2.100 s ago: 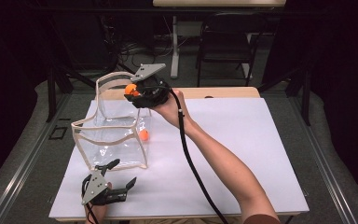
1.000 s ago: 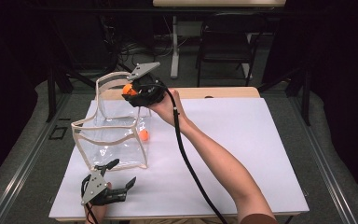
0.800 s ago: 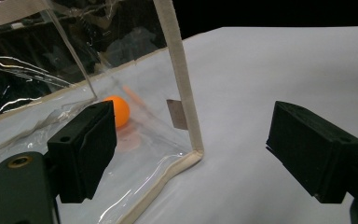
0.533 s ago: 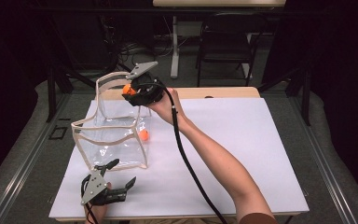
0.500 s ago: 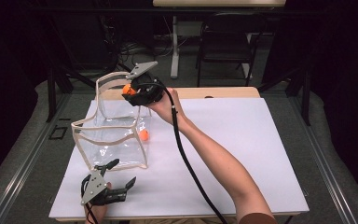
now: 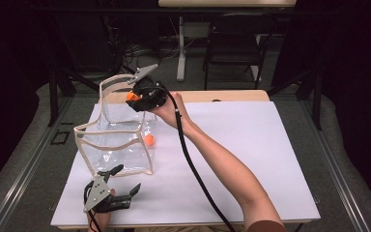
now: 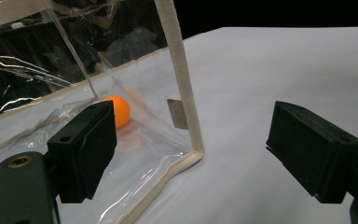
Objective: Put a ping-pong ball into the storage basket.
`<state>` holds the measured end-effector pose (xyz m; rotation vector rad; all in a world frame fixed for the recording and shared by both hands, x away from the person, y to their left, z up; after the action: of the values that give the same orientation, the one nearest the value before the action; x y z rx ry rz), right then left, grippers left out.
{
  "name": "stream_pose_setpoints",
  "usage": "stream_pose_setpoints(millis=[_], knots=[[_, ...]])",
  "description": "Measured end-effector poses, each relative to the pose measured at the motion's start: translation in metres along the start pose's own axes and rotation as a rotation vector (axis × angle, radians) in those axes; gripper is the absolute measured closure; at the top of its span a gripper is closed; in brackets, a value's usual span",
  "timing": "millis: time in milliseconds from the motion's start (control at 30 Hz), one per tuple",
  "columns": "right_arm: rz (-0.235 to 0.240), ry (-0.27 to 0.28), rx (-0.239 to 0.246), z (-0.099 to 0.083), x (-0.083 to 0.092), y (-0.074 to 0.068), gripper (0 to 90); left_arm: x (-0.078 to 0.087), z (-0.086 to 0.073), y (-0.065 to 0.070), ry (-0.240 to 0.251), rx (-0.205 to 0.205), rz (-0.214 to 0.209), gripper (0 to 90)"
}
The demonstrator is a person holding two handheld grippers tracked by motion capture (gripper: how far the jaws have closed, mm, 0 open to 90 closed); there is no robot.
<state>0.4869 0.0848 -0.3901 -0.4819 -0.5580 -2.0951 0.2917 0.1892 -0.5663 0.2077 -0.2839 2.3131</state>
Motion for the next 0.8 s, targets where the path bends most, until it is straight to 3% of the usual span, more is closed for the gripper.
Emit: stream_pose_setpoints(millis=[800], knots=[[0.012, -0.048, 0.013, -0.0052, -0.0066, -0.0048, 50.2, 0.0006, -0.0001, -0.0001, 0.000, 0.001, 0.002, 15.5]])
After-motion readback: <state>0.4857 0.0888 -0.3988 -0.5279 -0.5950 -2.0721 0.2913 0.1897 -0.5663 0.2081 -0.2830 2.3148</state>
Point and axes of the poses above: each handheld gripper's, and its own axes: x roughly backward along the jaws, z roughly out of its top, y roughly to its right, the point moved 6 cm from there along -x, roughly forward along the jaws, and after that the axes turned 3 degrees about -z, right-handed, at the moved point
